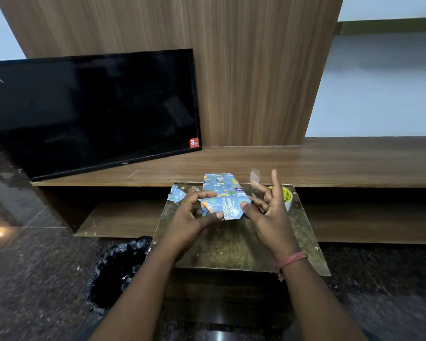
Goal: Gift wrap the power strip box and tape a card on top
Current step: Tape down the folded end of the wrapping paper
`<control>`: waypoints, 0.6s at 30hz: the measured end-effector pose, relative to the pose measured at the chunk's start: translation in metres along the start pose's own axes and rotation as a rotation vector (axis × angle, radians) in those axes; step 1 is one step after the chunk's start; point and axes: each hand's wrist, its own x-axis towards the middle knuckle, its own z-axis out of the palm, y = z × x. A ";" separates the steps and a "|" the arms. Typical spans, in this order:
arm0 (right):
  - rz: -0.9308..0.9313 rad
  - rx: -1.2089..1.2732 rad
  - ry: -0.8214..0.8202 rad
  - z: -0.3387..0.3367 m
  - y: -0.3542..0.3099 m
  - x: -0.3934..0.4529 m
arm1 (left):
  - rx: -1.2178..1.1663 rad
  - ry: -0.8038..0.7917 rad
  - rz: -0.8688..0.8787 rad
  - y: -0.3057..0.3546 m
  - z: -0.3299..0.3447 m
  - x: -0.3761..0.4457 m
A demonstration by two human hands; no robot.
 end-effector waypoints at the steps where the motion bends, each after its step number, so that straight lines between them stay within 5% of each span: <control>1: -0.035 -0.004 0.009 -0.001 -0.004 0.003 | -0.030 0.014 0.026 0.006 0.001 0.001; 11: -0.198 0.005 0.028 -0.001 -0.029 0.023 | -0.169 0.012 0.092 0.033 0.005 0.007; 18: -0.217 0.001 0.005 0.002 -0.037 0.023 | 0.042 -0.066 0.214 0.033 0.000 0.008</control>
